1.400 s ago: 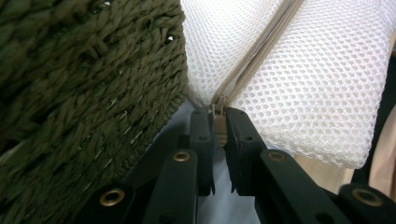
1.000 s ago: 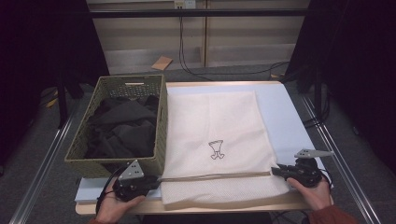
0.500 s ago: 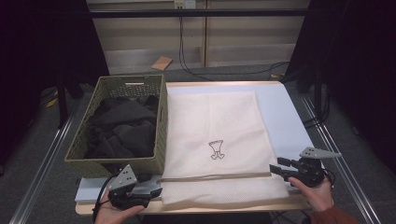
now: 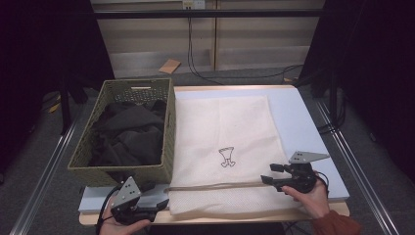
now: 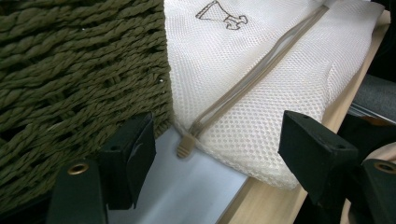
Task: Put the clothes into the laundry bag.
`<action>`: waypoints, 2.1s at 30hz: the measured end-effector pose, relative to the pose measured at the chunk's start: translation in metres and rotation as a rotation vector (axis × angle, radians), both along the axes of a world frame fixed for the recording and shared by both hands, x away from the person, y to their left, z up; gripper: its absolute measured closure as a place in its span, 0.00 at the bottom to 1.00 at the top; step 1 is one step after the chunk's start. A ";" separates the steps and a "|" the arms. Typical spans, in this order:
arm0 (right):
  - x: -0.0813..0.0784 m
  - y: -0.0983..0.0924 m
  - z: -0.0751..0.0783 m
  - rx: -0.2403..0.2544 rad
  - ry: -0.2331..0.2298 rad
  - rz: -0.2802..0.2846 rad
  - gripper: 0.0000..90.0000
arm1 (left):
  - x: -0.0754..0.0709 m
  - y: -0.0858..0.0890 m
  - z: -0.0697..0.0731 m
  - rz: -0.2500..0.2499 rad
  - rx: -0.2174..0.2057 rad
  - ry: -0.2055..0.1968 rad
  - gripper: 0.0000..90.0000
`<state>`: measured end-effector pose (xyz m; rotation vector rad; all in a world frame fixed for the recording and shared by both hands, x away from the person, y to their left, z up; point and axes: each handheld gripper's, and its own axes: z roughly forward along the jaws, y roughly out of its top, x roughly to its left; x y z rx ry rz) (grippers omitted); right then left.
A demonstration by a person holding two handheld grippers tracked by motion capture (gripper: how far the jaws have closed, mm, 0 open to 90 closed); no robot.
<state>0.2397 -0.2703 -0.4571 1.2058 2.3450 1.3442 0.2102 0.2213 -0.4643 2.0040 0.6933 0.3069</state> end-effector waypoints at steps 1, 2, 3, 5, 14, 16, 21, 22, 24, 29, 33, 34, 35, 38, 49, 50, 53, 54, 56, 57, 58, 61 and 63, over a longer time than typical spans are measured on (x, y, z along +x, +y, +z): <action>0.002 0.004 0.000 -0.003 0.002 0.015 0.40 | 0.000 -0.001 0.000 -0.005 0.002 -0.005 0.30; 0.004 0.009 0.000 -0.003 -0.004 0.026 0.40 | 0.000 0.000 0.000 -0.007 0.002 -0.006 0.30; 0.006 0.013 0.000 0.000 -0.007 0.037 0.40 | 0.000 0.000 0.001 -0.004 0.010 -0.009 0.30; 0.011 0.023 0.001 -0.008 0.006 0.063 0.45 | -0.001 -0.002 0.000 -0.013 0.000 -0.005 0.30; 0.036 0.073 0.003 -0.034 0.034 0.186 0.43 | -0.001 -0.002 0.002 0.003 0.009 -0.010 0.30; 0.041 0.083 0.002 -0.031 0.067 0.209 0.42 | -0.001 -0.003 0.002 0.001 0.002 -0.010 0.30; 0.053 0.103 -0.005 -0.073 0.076 0.296 0.34 | -0.001 -0.006 0.001 -0.003 -0.003 -0.004 0.30; 0.056 0.105 -0.008 -0.085 0.077 0.297 0.34 | -0.001 -0.007 0.001 -0.003 -0.003 -0.006 0.30; 0.057 0.106 -0.011 -0.096 0.077 0.302 0.34 | 0.000 -0.009 0.001 -0.002 0.006 -0.005 0.30; 0.052 0.106 -0.015 -0.161 0.068 0.294 0.30 | -0.001 -0.012 0.001 -0.004 0.007 -0.009 0.29; 0.047 0.107 -0.020 -0.217 0.051 0.278 0.31 | 0.001 -0.012 0.002 0.010 0.022 -0.016 0.29; 0.047 0.108 -0.020 -0.242 0.036 0.286 0.31 | 0.003 -0.012 0.001 0.011 0.013 -0.016 0.29; 0.045 0.108 -0.021 -0.264 0.021 0.297 0.31 | 0.003 -0.012 0.002 0.017 0.010 -0.013 0.29; 0.042 0.108 -0.024 -0.283 -0.036 0.340 0.31 | 0.003 -0.011 0.002 0.010 0.020 -0.019 0.29; 0.048 0.100 -0.023 -0.246 -0.029 0.253 0.66 | 0.002 -0.013 0.001 -0.030 0.024 -0.021 0.32; 0.049 0.099 -0.022 -0.241 -0.017 0.253 0.69 | 0.001 -0.014 0.001 -0.019 0.035 -0.024 0.32; 0.053 0.098 -0.021 -0.247 -0.011 0.253 0.75 | 0.002 -0.013 0.001 -0.009 0.016 -0.019 0.31; 0.054 0.097 -0.021 -0.248 -0.004 0.251 0.76 | 0.002 -0.013 0.001 -0.013 0.019 -0.020 0.31; 0.055 0.097 -0.021 -0.251 -0.015 0.265 0.76 | 0.002 -0.012 0.002 -0.010 0.023 -0.024 0.31; 0.055 0.097 -0.021 -0.260 -0.032 0.280 0.76 | 0.002 -0.012 0.002 -0.013 0.024 -0.025 0.31; 0.054 0.096 -0.022 -0.260 -0.044 0.287 0.76 | 0.001 -0.012 0.002 -0.015 0.023 -0.024 0.31; 0.054 0.095 -0.023 -0.251 -0.052 0.283 0.78 | 0.001 -0.013 0.002 -0.018 0.017 -0.026 0.31; 0.055 0.094 -0.023 -0.241 -0.039 0.268 0.86 | 0.001 -0.012 0.002 -0.018 0.019 -0.027 0.31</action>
